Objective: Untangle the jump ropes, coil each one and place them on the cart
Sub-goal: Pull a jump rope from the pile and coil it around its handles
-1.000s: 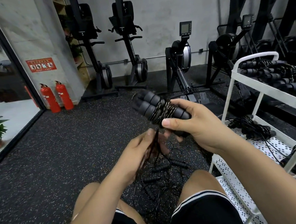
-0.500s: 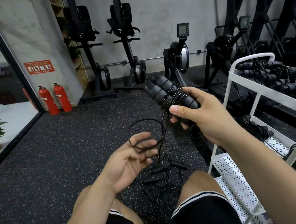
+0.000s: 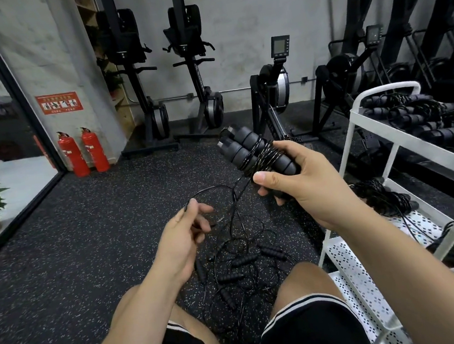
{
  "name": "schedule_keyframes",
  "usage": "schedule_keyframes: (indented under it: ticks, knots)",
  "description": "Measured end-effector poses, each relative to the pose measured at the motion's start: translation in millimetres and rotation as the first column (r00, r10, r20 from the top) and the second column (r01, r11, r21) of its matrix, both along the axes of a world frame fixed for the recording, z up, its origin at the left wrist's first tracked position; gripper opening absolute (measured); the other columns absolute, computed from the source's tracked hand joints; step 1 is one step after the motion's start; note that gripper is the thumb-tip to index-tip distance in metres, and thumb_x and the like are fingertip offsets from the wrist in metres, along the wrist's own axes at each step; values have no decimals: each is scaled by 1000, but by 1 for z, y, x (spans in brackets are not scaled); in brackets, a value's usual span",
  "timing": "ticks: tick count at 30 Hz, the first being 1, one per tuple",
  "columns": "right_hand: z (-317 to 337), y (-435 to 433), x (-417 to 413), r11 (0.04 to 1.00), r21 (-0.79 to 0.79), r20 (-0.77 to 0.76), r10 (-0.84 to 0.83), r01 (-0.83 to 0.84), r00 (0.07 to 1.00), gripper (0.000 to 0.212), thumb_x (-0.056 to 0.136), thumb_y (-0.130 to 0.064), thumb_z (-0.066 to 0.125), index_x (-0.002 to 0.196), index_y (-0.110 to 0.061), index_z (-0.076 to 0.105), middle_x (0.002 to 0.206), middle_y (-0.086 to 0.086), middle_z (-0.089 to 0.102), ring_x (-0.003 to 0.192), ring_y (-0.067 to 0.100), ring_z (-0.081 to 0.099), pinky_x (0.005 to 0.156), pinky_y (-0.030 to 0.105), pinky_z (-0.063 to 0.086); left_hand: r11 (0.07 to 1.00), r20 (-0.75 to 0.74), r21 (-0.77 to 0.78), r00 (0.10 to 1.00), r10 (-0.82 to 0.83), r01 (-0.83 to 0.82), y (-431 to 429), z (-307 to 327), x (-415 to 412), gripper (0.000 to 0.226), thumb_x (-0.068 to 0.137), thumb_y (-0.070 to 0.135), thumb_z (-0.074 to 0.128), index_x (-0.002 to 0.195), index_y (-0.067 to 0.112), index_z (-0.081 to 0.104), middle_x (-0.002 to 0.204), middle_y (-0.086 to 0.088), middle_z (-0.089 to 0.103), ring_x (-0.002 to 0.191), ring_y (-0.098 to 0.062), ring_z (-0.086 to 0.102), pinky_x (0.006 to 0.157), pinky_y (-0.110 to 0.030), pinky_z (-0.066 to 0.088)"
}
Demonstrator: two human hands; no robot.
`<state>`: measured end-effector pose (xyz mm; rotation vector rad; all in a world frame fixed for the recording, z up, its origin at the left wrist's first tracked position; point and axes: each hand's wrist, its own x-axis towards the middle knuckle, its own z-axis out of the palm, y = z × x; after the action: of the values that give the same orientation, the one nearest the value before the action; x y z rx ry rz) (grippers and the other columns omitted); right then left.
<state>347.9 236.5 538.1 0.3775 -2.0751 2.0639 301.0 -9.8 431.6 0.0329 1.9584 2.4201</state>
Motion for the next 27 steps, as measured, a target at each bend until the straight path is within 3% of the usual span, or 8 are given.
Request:
schedule_keyframes:
  ticks: [4,7,12,16,18,20,24,27]
  knots:
    - [-4,-3,1,999,-47,-16,-14,13,1000,43,90,-11,86,128,-21,69,102,10,81,84,31,79,59,36,52,974,142,220,990,19,-50,-7,-6,-7,27,111,30,55,113,13,76,73,4,61,74,-13,58,67,-30,39]
    - [-4,-6,2,998,-58,-37,-27,25,999,41,90,-12,86,126,-25,69,101,9,81,85,31,79,60,36,53,950,263,295,965,17,-97,-12,-15,-14,20,109,17,58,118,11,75,91,-2,72,75,-13,67,66,-28,45]
    - [0,-10,5,1000,-12,-45,-8,7,999,46,89,-13,87,130,-22,68,100,8,81,85,31,79,58,35,54,995,190,29,978,88,-96,-13,-22,-15,27,110,3,48,126,8,69,97,-12,80,85,-21,74,66,-30,46]
    - [4,-8,5,1000,12,-35,-23,24,999,48,89,-13,88,131,-23,67,100,6,81,85,31,80,58,35,55,995,38,-42,995,-94,95,-16,-13,-9,40,101,-15,55,129,9,71,122,-11,79,109,-23,73,88,-30,57]
    - [6,-5,4,999,8,-27,-43,43,999,47,89,-13,87,131,-22,67,97,5,81,84,29,80,58,34,55,976,-21,-76,978,-206,204,-19,-7,-5,35,94,-7,71,127,4,73,116,-19,79,104,-27,76,95,-33,58]
    - [7,-1,3,998,16,-18,-54,55,998,48,88,-14,88,131,-21,67,97,4,81,84,27,80,58,32,54,954,-59,-203,970,-238,221,-22,-1,-2,29,86,7,82,115,4,78,105,-21,81,94,-27,77,87,-32,58]
    - [7,-2,4,995,94,-11,-29,30,1000,48,89,-14,88,131,-23,67,98,4,82,87,30,81,60,36,56,946,-116,-277,971,-207,169,-19,6,-3,21,85,20,83,96,3,76,80,-25,77,69,-28,73,70,-31,57]
    - [5,-7,6,992,124,-12,-8,10,1000,51,88,-15,88,132,-24,65,98,5,82,88,31,81,60,37,56,918,-152,-379,971,-186,116,-14,7,-9,13,98,20,76,97,8,74,71,-23,74,58,-30,68,61,-31,55]
